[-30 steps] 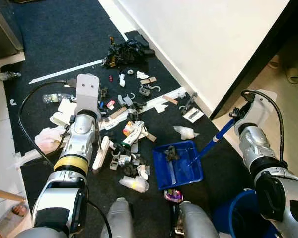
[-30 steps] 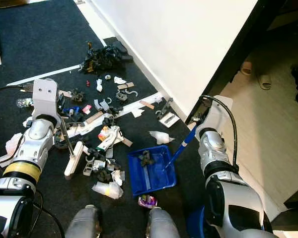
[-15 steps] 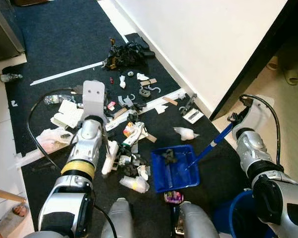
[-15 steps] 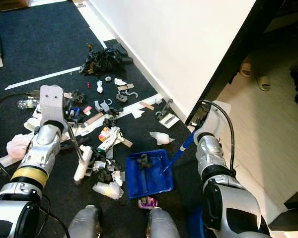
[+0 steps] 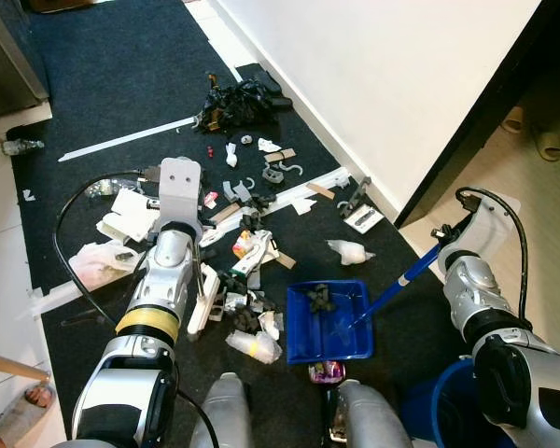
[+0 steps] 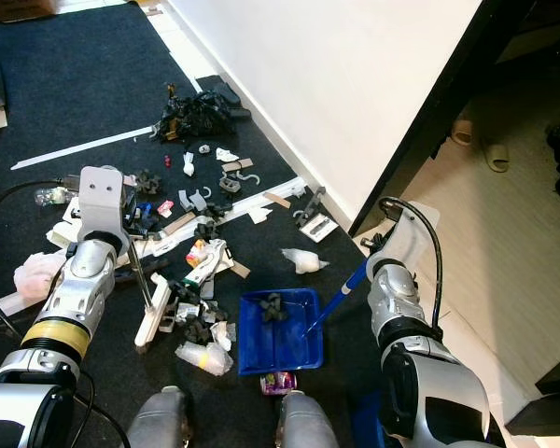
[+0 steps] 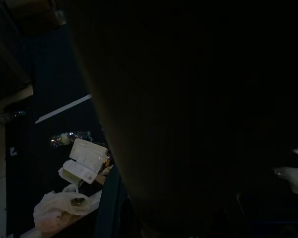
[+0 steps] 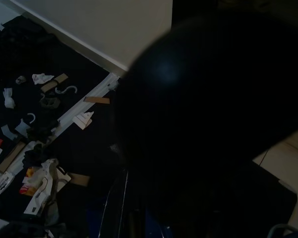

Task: Sweep floor

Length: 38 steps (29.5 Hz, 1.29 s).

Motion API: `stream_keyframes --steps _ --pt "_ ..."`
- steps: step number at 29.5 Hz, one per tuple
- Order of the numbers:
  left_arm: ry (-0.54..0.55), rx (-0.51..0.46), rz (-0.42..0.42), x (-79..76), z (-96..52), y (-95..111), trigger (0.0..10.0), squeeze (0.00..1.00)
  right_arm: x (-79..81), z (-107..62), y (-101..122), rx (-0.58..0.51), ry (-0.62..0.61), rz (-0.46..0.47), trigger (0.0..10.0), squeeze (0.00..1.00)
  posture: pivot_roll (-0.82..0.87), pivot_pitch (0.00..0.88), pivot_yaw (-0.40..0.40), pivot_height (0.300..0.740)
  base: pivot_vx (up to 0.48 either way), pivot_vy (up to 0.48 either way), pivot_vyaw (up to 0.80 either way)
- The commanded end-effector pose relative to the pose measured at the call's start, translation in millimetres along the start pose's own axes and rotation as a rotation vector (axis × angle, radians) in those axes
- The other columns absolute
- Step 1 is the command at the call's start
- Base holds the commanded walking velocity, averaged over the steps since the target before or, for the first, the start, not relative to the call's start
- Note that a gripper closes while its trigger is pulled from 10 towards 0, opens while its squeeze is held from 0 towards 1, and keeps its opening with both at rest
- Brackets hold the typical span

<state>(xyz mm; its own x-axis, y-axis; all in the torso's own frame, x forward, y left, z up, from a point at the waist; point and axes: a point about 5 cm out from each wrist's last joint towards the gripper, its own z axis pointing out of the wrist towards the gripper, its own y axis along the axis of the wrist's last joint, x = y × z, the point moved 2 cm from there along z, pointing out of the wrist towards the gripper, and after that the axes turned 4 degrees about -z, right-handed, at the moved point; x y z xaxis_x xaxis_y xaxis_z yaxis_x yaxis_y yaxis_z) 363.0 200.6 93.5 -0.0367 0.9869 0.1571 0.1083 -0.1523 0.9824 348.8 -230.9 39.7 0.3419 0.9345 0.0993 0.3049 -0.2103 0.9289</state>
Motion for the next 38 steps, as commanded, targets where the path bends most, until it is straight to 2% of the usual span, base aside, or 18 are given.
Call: stream_keyframes --steps 1,7,12,29,32,38 --pt "0.016 -0.027 0.023 7.1 -0.2 6.7 10.0 0.00 0.6 1.1 5.2 -0.017 -0.007 0.016 10.0 0.00 0.11 0.078 -0.061 0.740 0.000 0.000 0.00" --pt "0.042 0.006 -0.011 9.5 -1.4 1.8 10.0 0.00 -0.8 1.1 6.2 -0.024 -0.018 0.029 10.0 0.00 0.11 0.083 -0.056 0.740 0.000 0.000 0.00" --pt "0.041 0.009 -0.014 8.0 -1.0 2.3 10.0 0.00 -3.8 0.1 2.6 -0.016 -0.026 0.031 10.0 0.00 0.11 0.084 -0.053 0.740 0.000 0.292 0.00" --pt "0.033 0.009 -0.004 9.1 1.3 7.2 10.0 0.00 -4.6 0.0 2.2 -0.016 -0.034 0.044 10.0 0.00 0.11 0.081 -0.048 0.740 0.000 0.459 0.00" --pt "0.034 0.037 0.049 11.0 2.0 5.7 10.0 0.00 -3.4 0.0 2.4 -0.017 -0.033 0.048 10.0 0.00 0.11 0.079 -0.046 0.740 0.000 0.000 0.00" --pt "0.025 0.059 0.041 10.6 2.8 3.9 10.0 0.00 -3.4 -0.1 2.3 -0.019 -0.033 0.052 10.0 0.00 0.11 0.079 -0.044 0.740 0.000 -0.400 0.00"
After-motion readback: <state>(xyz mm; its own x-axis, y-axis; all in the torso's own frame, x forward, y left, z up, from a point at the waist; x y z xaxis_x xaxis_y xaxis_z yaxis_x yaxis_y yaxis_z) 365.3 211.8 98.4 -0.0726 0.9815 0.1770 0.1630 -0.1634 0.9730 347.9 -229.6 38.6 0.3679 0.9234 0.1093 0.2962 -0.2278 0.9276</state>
